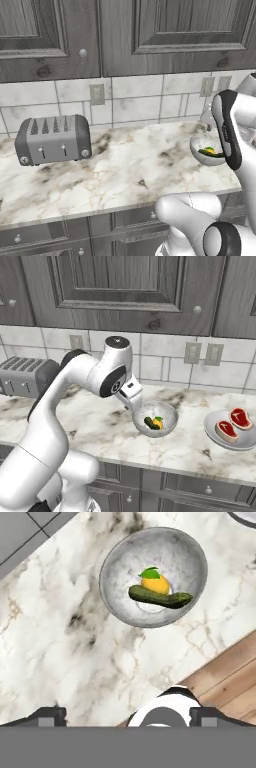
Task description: Place the bowl with the lemon and squash on the second highest shelf of the fridge. Place the bowl with the steaks on the top shelf of the fridge.
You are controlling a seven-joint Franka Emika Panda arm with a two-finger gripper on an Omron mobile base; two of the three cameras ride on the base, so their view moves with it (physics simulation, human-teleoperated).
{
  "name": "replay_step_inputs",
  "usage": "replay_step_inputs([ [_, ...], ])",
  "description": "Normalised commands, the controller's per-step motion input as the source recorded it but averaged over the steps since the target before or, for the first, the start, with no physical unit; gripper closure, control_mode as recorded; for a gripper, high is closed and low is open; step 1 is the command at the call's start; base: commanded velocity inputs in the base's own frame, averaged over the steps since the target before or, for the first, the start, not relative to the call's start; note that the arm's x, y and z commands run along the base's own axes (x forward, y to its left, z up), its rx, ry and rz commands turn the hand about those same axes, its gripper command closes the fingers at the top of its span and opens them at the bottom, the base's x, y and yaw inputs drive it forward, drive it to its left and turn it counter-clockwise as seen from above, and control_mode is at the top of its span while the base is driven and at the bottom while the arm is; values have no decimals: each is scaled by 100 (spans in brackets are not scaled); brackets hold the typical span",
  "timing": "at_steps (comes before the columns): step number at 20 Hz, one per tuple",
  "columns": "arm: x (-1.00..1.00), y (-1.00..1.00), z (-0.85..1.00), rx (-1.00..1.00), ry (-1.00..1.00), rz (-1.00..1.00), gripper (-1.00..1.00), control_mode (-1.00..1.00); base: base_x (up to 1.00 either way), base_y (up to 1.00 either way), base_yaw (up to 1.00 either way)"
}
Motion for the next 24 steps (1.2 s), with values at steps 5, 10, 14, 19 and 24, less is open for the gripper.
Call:
replay_step_inputs([
  [5,-4,-100,-61,16,21,-61,-100,-100,0,0,0],
  [10,-4,-99,-75,16,20,-58,-100,-100,0,0,0],
  [14,22,-19,-26,3,3,-12,-100,-100,0,0,0],
  [19,41,-7,-40,3,0,-7,-100,-100,0,0,0],
  [24,41,-9,-49,1,0,-1,-100,-100,0,0,0],
])
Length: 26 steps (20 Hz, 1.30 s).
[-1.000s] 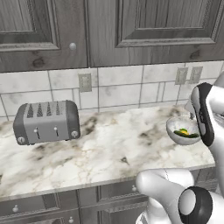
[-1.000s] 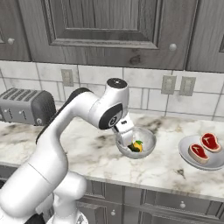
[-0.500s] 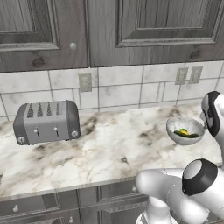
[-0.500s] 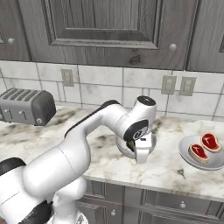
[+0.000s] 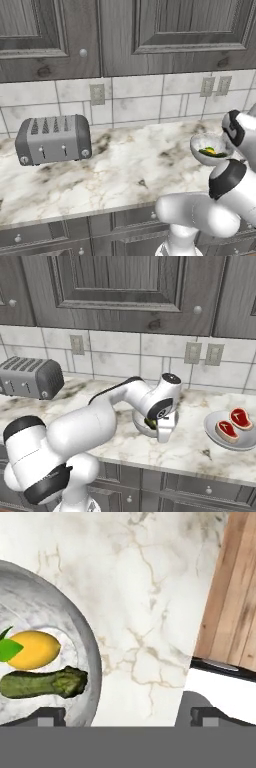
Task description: Place the bowl with the lemon and squash on the second highest shelf of the fridge. Place the bowl with the steaks on the top shelf of the fridge.
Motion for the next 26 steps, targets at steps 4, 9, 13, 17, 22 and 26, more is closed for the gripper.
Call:
replay_step_inputs([
  [4,3,-31,-37,3,0,0,-100,-100,0,0,0],
  [9,25,-27,-31,1,0,0,-100,-100,0,0,0],
  [13,44,-11,-1,0,0,0,-100,-100,0,0,0],
  [17,54,0,-6,0,0,-1,-100,-100,0,0,0],
  [22,26,-2,-40,0,0,0,-100,-100,0,0,0],
  [26,4,-4,-23,0,0,0,100,-100,0,0,0],
])
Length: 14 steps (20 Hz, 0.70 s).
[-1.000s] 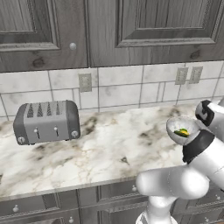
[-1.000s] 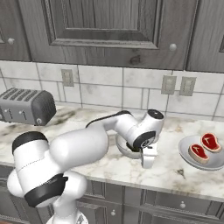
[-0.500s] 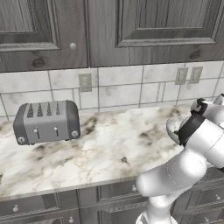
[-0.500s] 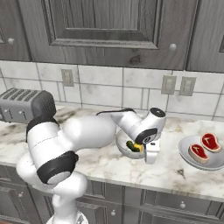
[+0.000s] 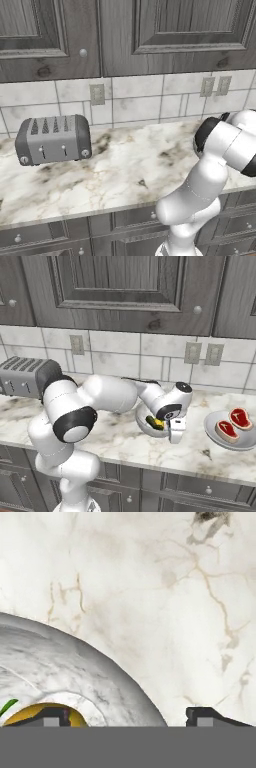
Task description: Place the bowl with the lemon and squash on the second highest shelf of the fridge. Place the bowl with the steaks on the top shelf of the fridge.
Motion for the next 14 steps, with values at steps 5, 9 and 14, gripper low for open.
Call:
replay_step_inputs([
  [5,0,0,0,0,0,0,100,-100,0,0,0],
  [9,-3,0,0,0,0,0,100,-100,0,0,0],
  [14,-54,14,10,0,-15,0,100,-100,0,0,0],
])
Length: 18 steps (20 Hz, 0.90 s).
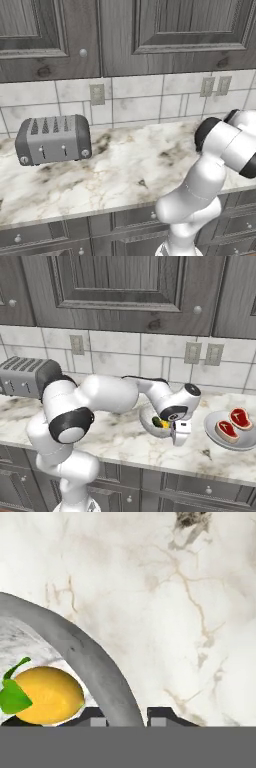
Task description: Place the bowl with the lemon and squash on the second highest shelf of the fridge. Place the bowl with the steaks on the top shelf of the fridge.
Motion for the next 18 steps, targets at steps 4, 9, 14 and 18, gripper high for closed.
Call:
replay_step_inputs([
  [4,-56,73,65,0,-18,0,100,-100,0,0,0],
  [9,-48,97,94,-3,-14,0,100,-100,0,0,0],
  [14,-34,100,97,-12,-4,0,100,-100,0,0,0],
  [18,-36,100,78,-16,0,5,100,-100,0,0,0],
])
